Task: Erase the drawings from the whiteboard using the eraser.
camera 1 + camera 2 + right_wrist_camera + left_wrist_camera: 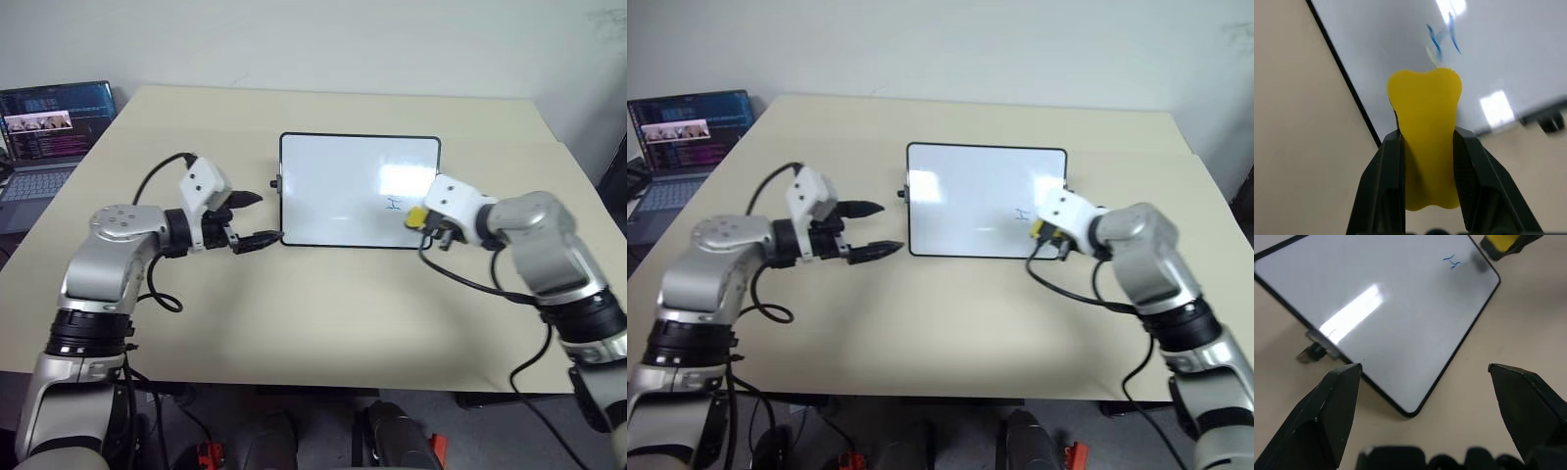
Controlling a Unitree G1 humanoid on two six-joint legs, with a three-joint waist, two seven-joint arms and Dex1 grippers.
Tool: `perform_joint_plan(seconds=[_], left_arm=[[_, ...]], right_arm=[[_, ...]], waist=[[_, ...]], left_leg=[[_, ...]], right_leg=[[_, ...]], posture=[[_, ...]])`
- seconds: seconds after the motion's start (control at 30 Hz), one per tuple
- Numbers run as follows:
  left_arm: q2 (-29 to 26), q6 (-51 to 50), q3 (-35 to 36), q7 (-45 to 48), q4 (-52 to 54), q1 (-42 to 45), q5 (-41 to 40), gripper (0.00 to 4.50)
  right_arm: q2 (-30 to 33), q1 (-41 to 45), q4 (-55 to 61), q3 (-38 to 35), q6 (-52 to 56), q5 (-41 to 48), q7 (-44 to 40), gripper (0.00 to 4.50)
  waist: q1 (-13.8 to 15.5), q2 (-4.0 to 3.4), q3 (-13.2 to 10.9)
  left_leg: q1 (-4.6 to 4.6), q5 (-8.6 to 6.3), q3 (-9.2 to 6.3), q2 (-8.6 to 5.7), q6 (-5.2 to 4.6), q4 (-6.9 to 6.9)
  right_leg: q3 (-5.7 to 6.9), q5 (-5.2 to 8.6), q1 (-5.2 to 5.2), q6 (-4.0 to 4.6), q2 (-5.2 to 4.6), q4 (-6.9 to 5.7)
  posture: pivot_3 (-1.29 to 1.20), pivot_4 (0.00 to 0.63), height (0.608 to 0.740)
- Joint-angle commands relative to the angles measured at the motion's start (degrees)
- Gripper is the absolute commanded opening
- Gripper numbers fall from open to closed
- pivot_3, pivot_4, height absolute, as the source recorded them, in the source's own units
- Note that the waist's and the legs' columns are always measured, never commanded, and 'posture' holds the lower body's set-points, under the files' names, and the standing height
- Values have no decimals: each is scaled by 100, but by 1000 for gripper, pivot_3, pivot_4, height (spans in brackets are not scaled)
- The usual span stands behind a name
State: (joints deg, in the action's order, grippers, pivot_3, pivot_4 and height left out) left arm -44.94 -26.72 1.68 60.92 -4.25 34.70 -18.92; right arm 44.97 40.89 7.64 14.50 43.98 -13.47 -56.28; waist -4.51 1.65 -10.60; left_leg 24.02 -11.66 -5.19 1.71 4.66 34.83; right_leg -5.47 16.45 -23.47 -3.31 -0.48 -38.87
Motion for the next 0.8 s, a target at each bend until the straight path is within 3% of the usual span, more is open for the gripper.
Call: perform_joint_plan(seconds=[0.03,0.3,0.8], left_arm=[[-258,196,156,145,-101,172,42,4500],[-353,217,177,205,-125,274,6,4500],[-329,150,180,221,-73,281,-44,4500]], right_arm=[[616,-17,-15,-753,-563,159,83,980],[813,184,-464,-1144,-1010,537,160,979],[828,353,-882,-1072,-1330,691,235,979]], waist=[[6,-12,-25],[-28,-15,-32],[-19,-19,-38]], left_leg=[[1,-1,2,-3,0,0],[-7,-1,12,-3,0,3],[-7,-1,12,-3,1,6]], right_leg=[[0,2,0,-2,-4,0],[-7,3,4,-3,-4,-7],[-7,2,4,-2,-5,-10]], posture=[[0,150,740],[0,150,740],[0,150,740]])
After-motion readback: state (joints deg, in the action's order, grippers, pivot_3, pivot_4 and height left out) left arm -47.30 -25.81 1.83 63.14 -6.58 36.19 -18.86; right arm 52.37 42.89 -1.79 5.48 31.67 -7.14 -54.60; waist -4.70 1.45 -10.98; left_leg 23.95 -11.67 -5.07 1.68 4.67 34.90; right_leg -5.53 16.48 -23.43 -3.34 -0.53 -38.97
